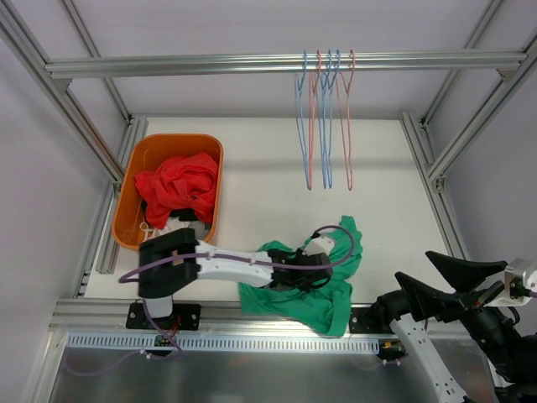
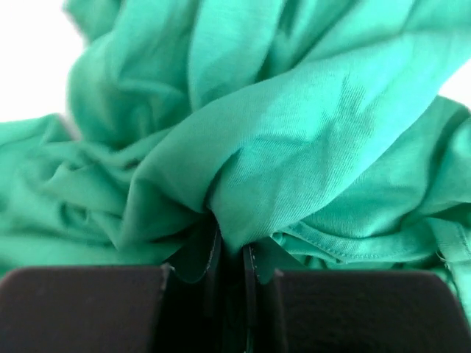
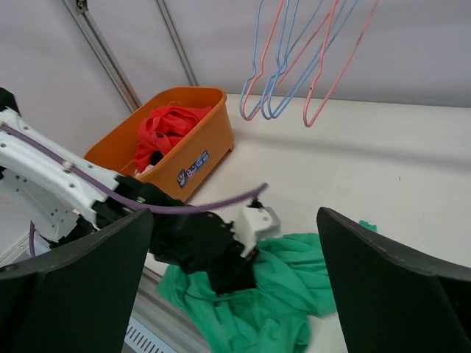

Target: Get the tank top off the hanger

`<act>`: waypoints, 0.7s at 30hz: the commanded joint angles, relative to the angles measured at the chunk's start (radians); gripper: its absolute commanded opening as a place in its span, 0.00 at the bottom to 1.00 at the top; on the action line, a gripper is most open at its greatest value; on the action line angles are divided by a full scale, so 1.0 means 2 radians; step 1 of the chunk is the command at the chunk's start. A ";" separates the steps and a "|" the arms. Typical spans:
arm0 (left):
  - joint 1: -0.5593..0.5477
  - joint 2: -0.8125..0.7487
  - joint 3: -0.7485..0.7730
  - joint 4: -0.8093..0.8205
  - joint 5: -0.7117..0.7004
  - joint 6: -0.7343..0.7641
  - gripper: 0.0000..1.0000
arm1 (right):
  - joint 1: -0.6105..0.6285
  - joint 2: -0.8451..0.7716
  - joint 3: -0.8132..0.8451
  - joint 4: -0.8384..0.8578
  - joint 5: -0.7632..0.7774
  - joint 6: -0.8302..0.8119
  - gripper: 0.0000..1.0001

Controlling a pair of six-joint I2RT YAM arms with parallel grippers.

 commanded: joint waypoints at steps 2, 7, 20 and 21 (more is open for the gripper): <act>-0.008 -0.163 -0.062 -0.126 -0.128 -0.082 0.00 | -0.002 -0.015 -0.021 0.020 -0.021 0.012 1.00; -0.006 -0.332 -0.067 -0.195 -0.226 -0.097 0.00 | -0.002 -0.026 -0.035 0.034 -0.020 0.017 1.00; 0.140 -0.409 0.249 -0.337 -0.233 0.095 0.00 | -0.002 -0.028 -0.032 0.036 -0.011 0.017 0.99; 0.149 -0.404 0.275 -0.340 -0.225 0.110 0.00 | -0.002 -0.027 -0.032 0.036 -0.011 0.017 0.99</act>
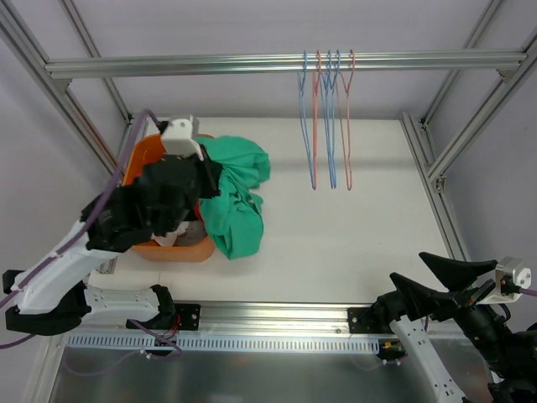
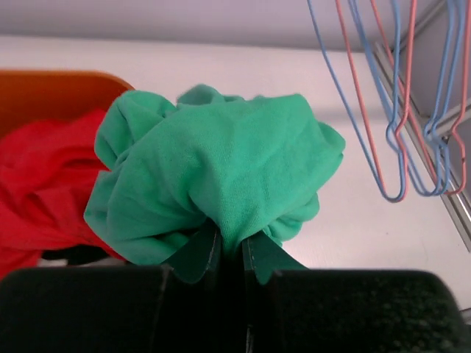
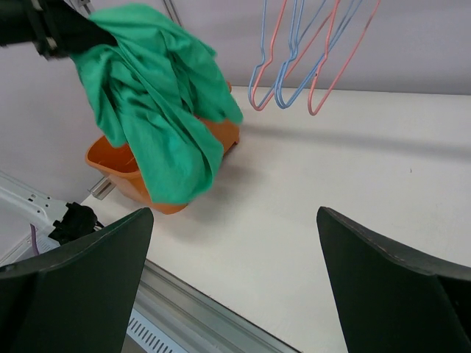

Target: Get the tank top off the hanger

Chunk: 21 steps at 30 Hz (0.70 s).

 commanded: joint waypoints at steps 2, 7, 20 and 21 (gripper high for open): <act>0.052 0.019 0.151 -0.023 0.005 0.112 0.00 | -0.001 -0.002 0.007 0.027 0.000 0.004 0.99; 0.201 0.080 0.270 -0.049 0.139 0.170 0.00 | -0.002 0.000 0.000 0.042 -0.006 0.014 0.99; 0.518 0.072 0.036 0.000 0.361 0.101 0.00 | -0.002 -0.013 -0.019 0.042 -0.010 0.013 1.00; 0.525 0.071 0.015 0.002 0.363 0.101 0.00 | -0.002 -0.014 -0.021 0.042 -0.011 0.013 0.99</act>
